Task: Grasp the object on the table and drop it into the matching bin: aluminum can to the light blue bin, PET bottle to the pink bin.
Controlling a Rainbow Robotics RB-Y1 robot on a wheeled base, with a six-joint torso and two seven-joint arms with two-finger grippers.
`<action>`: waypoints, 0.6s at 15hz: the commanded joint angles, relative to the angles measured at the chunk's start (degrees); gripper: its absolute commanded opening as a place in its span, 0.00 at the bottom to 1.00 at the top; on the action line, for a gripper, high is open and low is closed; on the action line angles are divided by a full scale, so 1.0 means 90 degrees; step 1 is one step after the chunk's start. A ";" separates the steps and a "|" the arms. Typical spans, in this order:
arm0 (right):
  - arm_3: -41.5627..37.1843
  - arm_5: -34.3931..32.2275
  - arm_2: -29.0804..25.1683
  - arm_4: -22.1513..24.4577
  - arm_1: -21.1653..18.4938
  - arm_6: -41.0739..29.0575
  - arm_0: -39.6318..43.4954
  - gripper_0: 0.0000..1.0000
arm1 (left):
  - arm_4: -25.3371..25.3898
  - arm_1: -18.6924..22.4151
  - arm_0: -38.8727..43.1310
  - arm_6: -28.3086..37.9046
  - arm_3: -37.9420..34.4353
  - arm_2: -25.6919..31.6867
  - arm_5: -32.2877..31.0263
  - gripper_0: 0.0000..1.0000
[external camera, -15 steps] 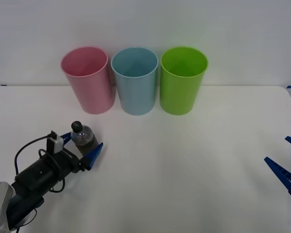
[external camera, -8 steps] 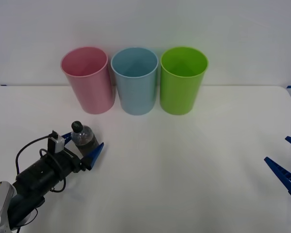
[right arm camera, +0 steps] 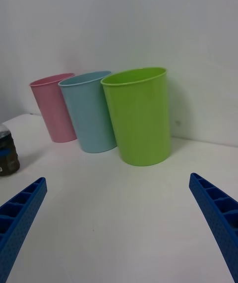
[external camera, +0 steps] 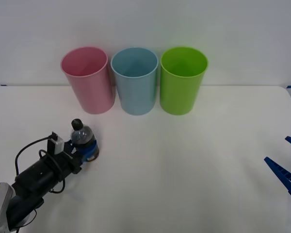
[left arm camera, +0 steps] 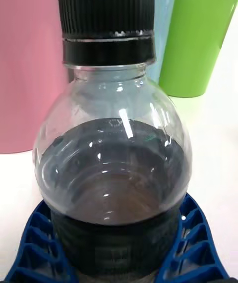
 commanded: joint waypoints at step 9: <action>0.0000 0.0000 0.0000 0.0000 0.0000 0.0000 0.0000 1.00 | 0.1855 0.1188 0.1190 0.0303 -0.0939 0.0357 -0.0307 0.00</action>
